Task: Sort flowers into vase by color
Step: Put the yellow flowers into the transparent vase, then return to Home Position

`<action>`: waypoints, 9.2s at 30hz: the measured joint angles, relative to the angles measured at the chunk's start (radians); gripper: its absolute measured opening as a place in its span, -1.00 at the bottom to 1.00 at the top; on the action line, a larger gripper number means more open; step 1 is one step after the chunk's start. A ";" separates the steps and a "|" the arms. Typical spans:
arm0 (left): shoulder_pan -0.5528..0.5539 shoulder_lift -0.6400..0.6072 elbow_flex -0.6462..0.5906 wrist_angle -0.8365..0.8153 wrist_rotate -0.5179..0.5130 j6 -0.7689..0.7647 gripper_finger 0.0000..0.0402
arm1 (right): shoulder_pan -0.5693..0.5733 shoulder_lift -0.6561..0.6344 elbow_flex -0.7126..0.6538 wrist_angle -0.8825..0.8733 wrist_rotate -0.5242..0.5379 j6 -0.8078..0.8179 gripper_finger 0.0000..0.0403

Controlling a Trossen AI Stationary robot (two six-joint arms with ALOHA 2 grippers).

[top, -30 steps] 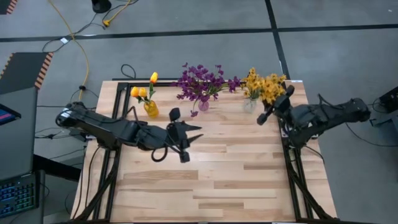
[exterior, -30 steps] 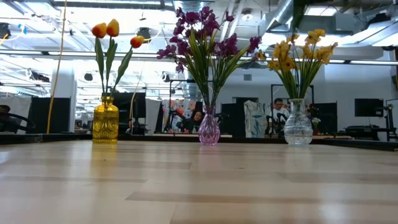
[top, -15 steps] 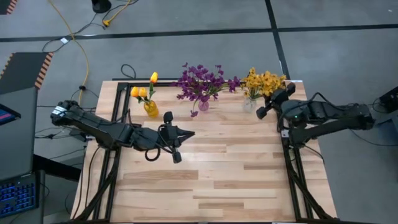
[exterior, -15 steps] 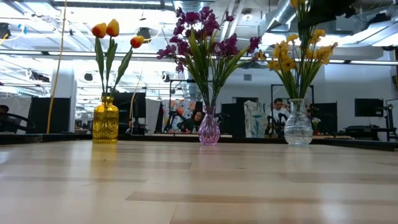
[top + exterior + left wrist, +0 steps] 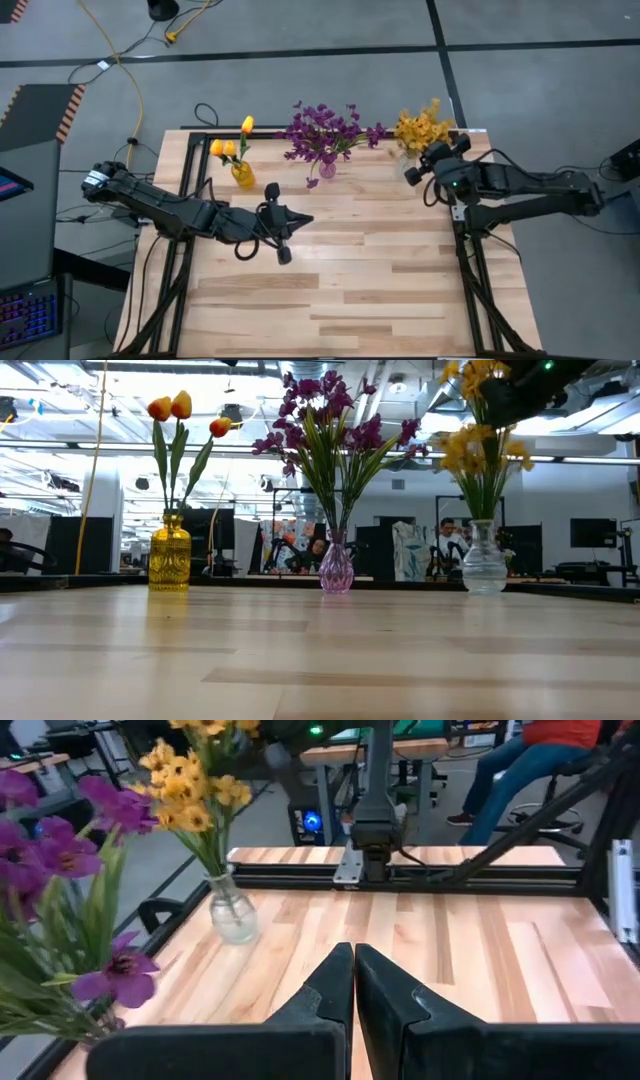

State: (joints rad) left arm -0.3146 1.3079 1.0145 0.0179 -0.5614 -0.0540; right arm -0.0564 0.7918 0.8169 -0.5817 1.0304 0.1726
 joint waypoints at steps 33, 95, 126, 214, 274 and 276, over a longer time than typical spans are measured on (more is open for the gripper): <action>0.000 0.001 0.000 0.000 0.029 -0.018 -1.00 | -0.134 0.139 -0.011 -0.063 -0.066 0.178 -0.78; 0.000 -0.447 -0.088 -0.247 0.041 -0.013 -1.00 | -0.141 0.201 0.151 -0.402 -0.328 0.222 -0.10; 0.000 -1.103 -0.748 -0.048 -0.003 -0.037 -1.00 | -0.141 0.201 0.200 -0.527 -0.474 0.241 0.24; 0.147 -1.141 -1.005 0.223 0.003 0.174 -1.00 | 0.047 -0.772 -0.802 0.779 -0.858 -0.024 0.24; 0.467 -1.141 -1.006 0.030 0.429 0.252 -1.00 | -0.051 -0.771 -0.811 0.615 -0.900 -0.121 0.24; 0.473 -1.141 -1.006 0.021 0.463 0.252 -1.00 | -0.051 -0.771 -0.811 0.615 -0.899 -0.122 0.24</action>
State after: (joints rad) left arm 0.1581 0.1670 0.0082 0.0393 -0.0979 0.1978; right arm -0.1074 0.0204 0.0063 0.0334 0.1310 0.0510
